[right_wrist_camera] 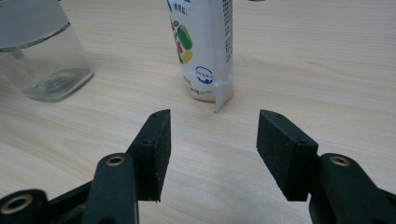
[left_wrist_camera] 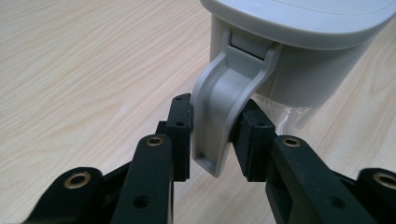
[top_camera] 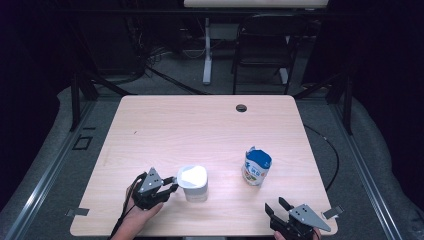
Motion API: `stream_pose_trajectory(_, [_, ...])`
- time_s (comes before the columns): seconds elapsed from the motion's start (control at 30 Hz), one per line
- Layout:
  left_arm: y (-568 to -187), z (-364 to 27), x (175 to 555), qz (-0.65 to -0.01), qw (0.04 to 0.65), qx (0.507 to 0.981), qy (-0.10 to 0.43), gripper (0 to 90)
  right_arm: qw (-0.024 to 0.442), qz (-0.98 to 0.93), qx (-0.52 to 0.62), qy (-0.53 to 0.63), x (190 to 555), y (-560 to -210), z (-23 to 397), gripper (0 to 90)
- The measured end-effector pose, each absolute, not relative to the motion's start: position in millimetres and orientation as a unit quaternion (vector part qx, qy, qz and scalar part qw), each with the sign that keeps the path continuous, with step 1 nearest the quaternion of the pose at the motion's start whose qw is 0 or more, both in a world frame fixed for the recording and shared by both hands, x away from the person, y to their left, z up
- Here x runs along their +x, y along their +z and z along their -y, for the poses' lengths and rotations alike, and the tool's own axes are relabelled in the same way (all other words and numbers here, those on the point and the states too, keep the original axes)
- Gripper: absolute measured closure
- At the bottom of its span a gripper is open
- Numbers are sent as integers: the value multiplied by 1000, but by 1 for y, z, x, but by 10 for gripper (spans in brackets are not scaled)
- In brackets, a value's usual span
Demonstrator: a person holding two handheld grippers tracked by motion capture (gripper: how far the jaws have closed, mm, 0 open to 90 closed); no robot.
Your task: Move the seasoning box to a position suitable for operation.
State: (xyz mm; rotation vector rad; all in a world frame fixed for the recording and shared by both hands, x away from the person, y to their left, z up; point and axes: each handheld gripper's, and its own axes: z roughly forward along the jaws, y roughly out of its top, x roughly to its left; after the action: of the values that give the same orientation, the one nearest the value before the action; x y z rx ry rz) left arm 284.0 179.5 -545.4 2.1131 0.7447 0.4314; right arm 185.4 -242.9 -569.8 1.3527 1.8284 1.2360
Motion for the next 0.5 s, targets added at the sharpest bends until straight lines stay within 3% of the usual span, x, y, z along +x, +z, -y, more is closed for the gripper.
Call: stream_pose_trajectory(0.5, [-546,-187,272,-287,422,844,167,699,271,-683,499,459,186,-570,240,450])
